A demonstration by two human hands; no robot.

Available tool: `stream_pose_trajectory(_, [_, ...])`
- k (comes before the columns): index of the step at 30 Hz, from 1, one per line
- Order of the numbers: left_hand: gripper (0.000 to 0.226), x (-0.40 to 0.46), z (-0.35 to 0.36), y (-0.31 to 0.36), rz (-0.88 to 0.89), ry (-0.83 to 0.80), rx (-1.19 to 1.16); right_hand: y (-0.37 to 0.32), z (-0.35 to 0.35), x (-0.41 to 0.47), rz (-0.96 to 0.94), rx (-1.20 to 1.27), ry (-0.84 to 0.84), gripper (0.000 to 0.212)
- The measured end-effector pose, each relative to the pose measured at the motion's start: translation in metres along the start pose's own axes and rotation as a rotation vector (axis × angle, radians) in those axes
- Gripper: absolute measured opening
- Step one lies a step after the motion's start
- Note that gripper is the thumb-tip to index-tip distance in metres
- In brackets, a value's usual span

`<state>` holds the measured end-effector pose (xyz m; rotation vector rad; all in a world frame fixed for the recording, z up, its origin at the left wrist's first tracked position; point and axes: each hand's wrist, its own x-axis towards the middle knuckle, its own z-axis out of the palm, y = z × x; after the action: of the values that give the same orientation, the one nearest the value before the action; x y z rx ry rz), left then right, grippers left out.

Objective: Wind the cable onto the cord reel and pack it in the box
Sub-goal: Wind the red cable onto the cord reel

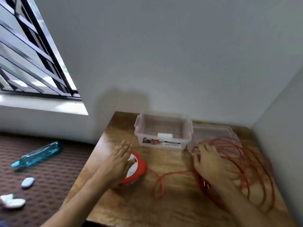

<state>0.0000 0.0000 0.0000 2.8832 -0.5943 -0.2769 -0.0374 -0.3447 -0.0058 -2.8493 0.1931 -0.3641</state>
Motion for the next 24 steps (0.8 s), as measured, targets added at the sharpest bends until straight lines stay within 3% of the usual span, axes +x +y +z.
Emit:
stream_pose_trajectory(8, [0.068,-0.015,0.028,-0.020,-0.159,-0.037,-0.053,-0.018,0.014,-0.043,0.119,-0.030,-0.063,0.021])
stream_pose_trajectory(11, [0.073,-0.017,0.035,-0.023,-0.244,-0.047,-0.153,-0.044,0.016,-0.056,-0.018,0.064,-0.066,0.022])
stream_pose_trajectory(18, [0.087,-0.004,0.031,-0.016,-0.431,-0.005,-0.368,-0.126,0.035,-0.058,-0.422,0.174,-0.247,0.038])
stream_pose_trajectory(22, [0.079,0.005,0.025,-0.022,-0.494,0.017,-0.456,-0.172,0.054,-0.042,-0.459,0.057,-0.343,0.060])
stream_pose_trajectory(24, [0.070,0.007,0.017,-0.032,-0.581,0.037,-0.615,-0.191,0.060,-0.034,-0.422,0.004,-0.401,0.058])
